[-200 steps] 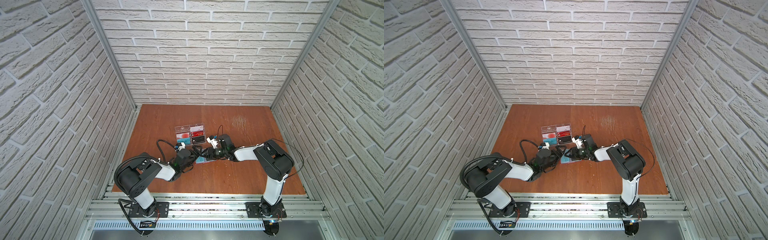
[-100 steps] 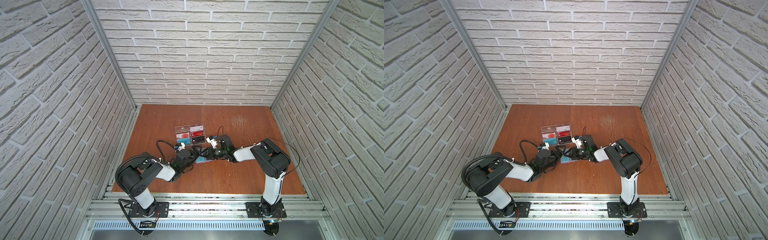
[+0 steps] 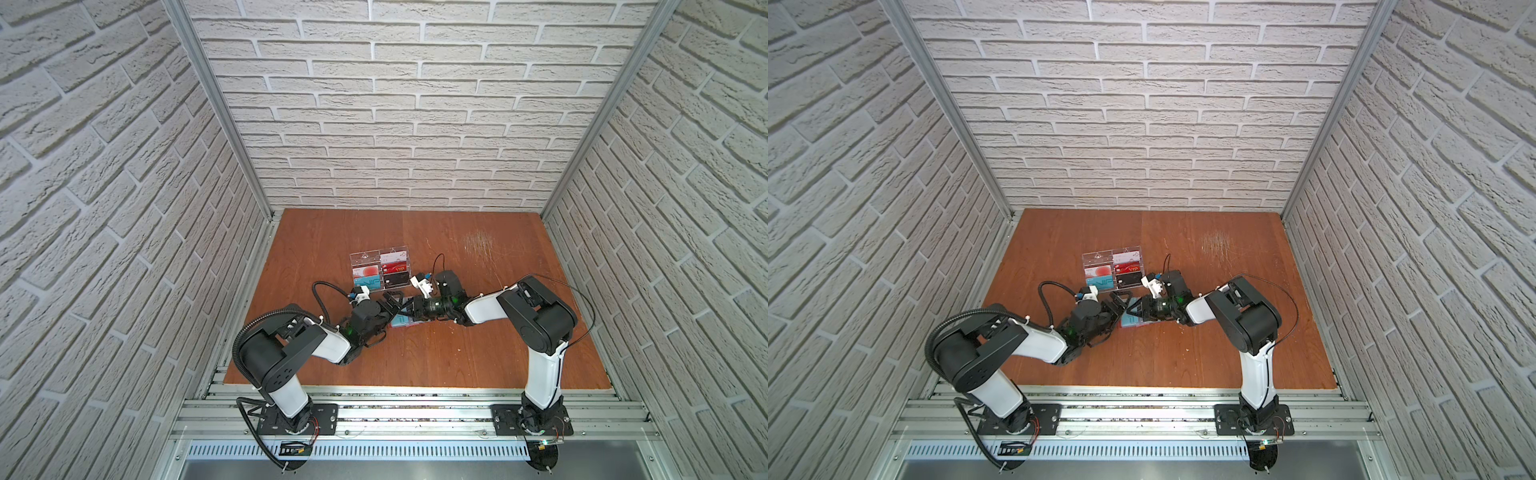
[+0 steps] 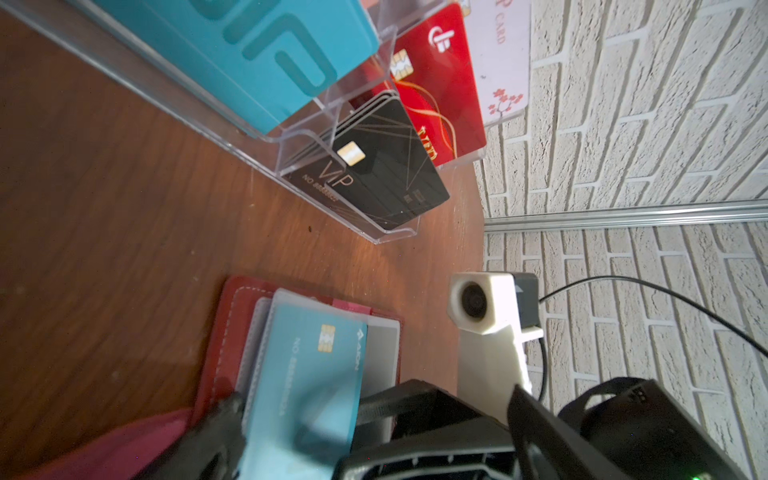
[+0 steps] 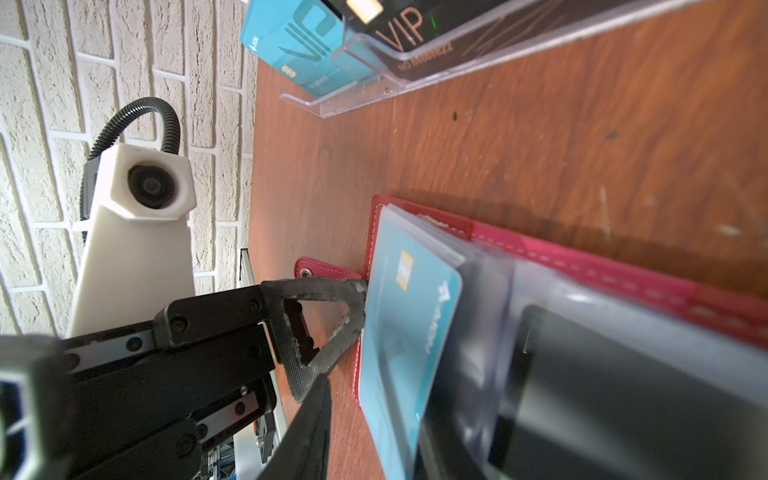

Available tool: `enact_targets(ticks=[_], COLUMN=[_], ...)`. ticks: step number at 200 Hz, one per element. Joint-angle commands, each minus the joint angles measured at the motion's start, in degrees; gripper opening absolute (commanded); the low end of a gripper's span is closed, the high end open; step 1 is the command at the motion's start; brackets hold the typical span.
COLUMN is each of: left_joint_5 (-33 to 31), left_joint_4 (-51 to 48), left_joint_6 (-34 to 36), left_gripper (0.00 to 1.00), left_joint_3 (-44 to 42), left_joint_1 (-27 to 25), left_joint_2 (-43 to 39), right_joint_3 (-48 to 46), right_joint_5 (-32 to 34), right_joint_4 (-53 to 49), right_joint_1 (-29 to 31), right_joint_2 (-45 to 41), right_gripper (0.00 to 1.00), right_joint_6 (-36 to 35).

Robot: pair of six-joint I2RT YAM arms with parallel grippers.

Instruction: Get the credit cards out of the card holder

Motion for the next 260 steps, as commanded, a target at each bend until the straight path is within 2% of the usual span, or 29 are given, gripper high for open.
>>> enact_targets(ticks=[1,260], left_joint_5=[0.76,0.15], left_joint_4=[-4.19,-4.01], left_joint_6=[-1.15,-1.45], left_gripper=[0.98,0.98], left_joint_3=[-2.13,-3.58], left_joint_1=[-0.77,-0.56], left_joint_2=[2.69,3.43], right_joint_3=[0.13,-3.13], right_joint_5=[-1.19,-2.14], right_joint_4=[0.41,5.02], right_joint_1=[0.67,-4.23], right_joint_2=[-2.0,-3.44], right_gripper=[0.29,0.1], right_joint_6=[-1.11,2.19])
